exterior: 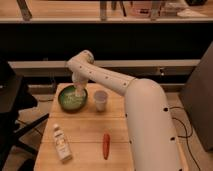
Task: Place the white sponge in the ceramic bowl
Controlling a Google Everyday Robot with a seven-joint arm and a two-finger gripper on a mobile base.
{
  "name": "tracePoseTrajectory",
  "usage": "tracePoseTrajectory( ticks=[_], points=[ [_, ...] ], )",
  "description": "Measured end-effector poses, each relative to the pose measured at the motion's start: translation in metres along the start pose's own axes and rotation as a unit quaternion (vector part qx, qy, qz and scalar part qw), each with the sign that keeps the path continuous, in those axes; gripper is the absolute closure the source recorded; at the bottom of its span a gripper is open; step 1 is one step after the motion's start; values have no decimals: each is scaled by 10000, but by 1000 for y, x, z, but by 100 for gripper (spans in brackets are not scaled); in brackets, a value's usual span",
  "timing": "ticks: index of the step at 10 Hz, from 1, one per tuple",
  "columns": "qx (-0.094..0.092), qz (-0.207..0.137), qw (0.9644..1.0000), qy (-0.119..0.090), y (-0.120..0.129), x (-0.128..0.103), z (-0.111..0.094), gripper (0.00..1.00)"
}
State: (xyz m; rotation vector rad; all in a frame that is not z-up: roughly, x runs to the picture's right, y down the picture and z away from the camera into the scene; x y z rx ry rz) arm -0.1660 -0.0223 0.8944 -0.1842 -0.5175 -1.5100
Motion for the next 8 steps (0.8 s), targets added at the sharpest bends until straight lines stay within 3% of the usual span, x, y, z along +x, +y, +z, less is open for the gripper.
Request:
tracePoseTrajectory(
  ticks=[2,4,5,7,8],
  points=[
    [-1,-88,10000,-46,-9,-2,5,21],
    [-22,-18,10000,-28,-4,-1,2,30],
    [-37,26,10000,-5,5,1,0,30],
    [-33,20,10000,-4,18,1,-2,20],
    [-21,-3,10000,-16,14,0,-1,20]
  ],
)
